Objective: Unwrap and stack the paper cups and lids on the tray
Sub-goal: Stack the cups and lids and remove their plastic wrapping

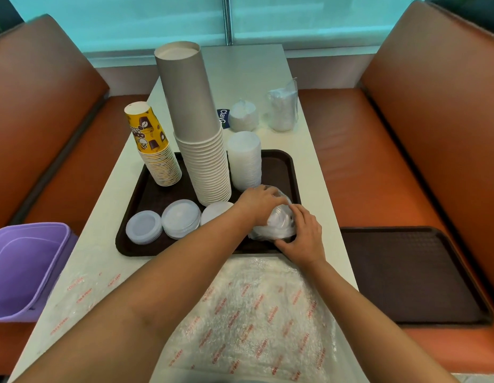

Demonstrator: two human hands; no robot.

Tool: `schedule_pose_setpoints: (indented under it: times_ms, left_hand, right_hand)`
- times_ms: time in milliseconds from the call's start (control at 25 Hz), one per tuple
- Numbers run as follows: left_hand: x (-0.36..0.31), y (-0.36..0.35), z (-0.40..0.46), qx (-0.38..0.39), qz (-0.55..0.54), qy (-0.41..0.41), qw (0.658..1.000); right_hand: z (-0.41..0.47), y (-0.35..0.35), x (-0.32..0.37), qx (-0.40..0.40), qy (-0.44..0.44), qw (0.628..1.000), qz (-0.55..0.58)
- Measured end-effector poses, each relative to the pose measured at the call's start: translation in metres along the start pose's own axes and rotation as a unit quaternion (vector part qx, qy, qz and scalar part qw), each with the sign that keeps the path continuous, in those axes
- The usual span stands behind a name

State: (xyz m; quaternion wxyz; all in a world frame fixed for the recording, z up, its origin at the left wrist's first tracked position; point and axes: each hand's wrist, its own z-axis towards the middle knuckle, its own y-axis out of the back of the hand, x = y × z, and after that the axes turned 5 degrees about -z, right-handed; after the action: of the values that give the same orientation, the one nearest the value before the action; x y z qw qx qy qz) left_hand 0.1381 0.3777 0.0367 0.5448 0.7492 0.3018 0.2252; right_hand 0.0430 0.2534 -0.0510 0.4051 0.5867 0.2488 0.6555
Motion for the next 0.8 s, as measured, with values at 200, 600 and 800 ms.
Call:
schedule_pose_setpoints:
  times_ms: [200,600,800]
  left_hand:
    - [-0.009,0.005,0.005,-0.058,0.102,-0.096,0.988]
    - [-0.013,0.008,0.014,0.074,0.160,-0.086,0.981]
    - [-0.006,0.022,0.011,0.073,0.136,-0.091,0.984]
  right_hand:
    - [0.000,-0.001,0.000,-0.030,-0.001,0.999,0.035]
    - [-0.001,-0.005,-0.006,-0.009,-0.012,0.999,0.033]
    - [0.000,-0.006,-0.005,-0.009,0.014,0.999,-0.028]
